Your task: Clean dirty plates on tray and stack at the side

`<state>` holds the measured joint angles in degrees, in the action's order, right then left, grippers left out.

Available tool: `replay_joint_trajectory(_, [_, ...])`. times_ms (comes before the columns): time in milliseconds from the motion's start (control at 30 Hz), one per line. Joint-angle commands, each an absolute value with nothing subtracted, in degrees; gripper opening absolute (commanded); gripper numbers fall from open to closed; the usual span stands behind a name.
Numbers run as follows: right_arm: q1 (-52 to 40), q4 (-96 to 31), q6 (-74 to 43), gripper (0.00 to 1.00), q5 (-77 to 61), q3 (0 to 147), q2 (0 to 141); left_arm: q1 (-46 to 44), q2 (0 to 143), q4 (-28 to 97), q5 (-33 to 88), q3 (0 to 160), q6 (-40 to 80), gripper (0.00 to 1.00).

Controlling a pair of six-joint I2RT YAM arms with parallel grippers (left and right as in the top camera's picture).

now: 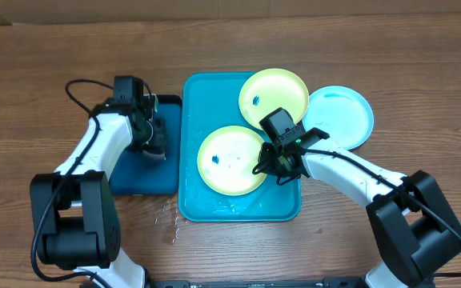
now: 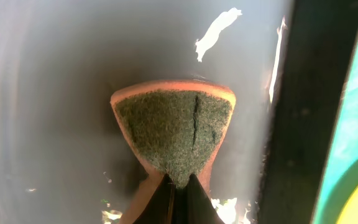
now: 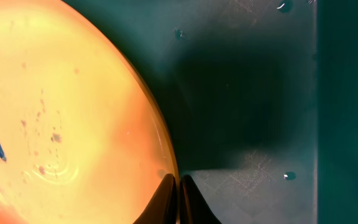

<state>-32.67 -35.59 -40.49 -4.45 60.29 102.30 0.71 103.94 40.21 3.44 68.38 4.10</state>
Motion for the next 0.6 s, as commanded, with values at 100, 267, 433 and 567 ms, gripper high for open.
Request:
replay_joint_trajectory(100, [-32.4, -35.2, -40.8, 0.04, -4.1, 60.0, 102.6, 0.3, 99.8, 43.0, -0.6, 76.2, 3.8, 0.04])
replay_joint_trajectory(267, [-32.4, -35.2, -40.8, 0.04, -4.1, 60.0, 102.6, -0.7, 98.0, 45.0, 2.7, 78.0, 3.8, 0.04])
replay_joint_trajectory(433, [-32.4, -35.2, -40.8, 0.04, -4.1, 60.0, 102.6, -3.4, 97.7, 46.3, 9.7, 78.0, 4.3, 0.04])
replay_joint_trajectory(567, [-32.5, -34.3, -40.8, 0.04, -6.3, 60.0, 102.6, -7.1, 97.8, 46.5, 19.5, 78.0, 5.2, 0.04])
